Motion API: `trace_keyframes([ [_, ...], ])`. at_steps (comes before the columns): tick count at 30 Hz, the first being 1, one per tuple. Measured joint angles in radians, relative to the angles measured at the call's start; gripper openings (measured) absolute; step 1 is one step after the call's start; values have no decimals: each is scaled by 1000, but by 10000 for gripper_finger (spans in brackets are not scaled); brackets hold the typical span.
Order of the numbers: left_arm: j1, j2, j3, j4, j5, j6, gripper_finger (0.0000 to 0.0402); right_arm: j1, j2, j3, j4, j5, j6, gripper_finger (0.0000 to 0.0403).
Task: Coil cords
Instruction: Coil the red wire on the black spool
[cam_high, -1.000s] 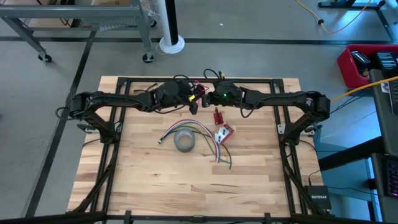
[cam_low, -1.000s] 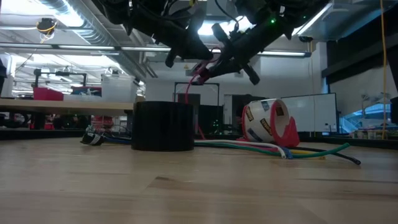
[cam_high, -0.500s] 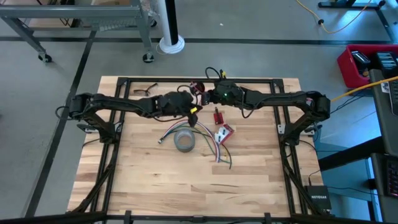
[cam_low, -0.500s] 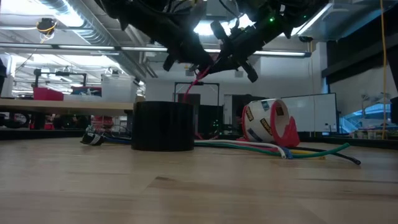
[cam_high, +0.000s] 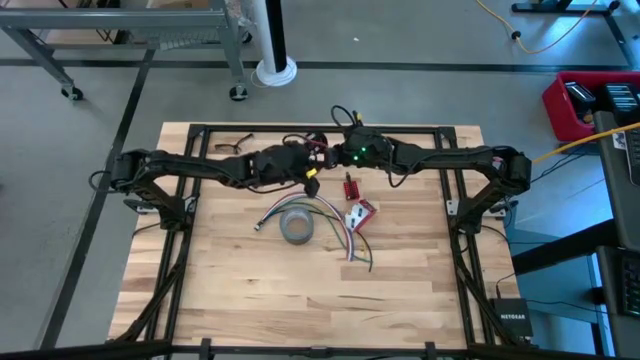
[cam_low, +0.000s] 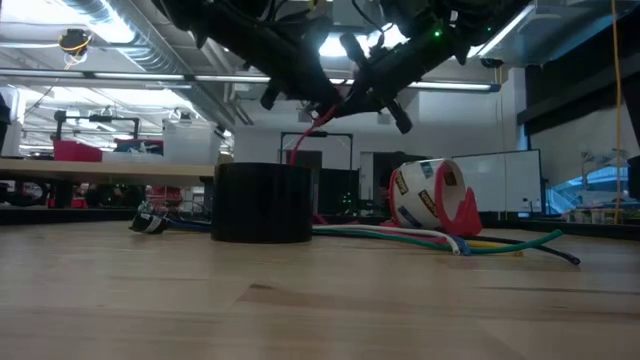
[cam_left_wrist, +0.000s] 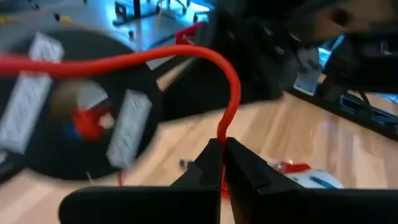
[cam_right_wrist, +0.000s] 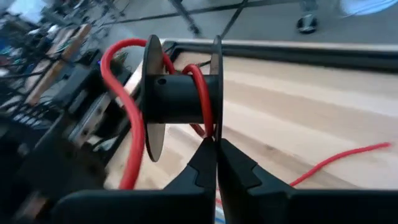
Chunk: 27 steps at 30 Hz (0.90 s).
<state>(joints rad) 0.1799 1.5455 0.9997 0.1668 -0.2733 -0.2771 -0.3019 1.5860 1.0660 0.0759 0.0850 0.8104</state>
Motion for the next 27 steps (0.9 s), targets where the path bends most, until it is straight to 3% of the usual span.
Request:
trace_keyframes([
  [6,13,0,-1,34,5,16,0,0,0,0,32,-72,0,5],
  [17,46,1,-1,59,26,-12,0,13,-3,1,-40,-76,-6,5],
  [27,49,0,-1,44,130,-62,0,28,-2,0,-36,-56,-33,5],
])
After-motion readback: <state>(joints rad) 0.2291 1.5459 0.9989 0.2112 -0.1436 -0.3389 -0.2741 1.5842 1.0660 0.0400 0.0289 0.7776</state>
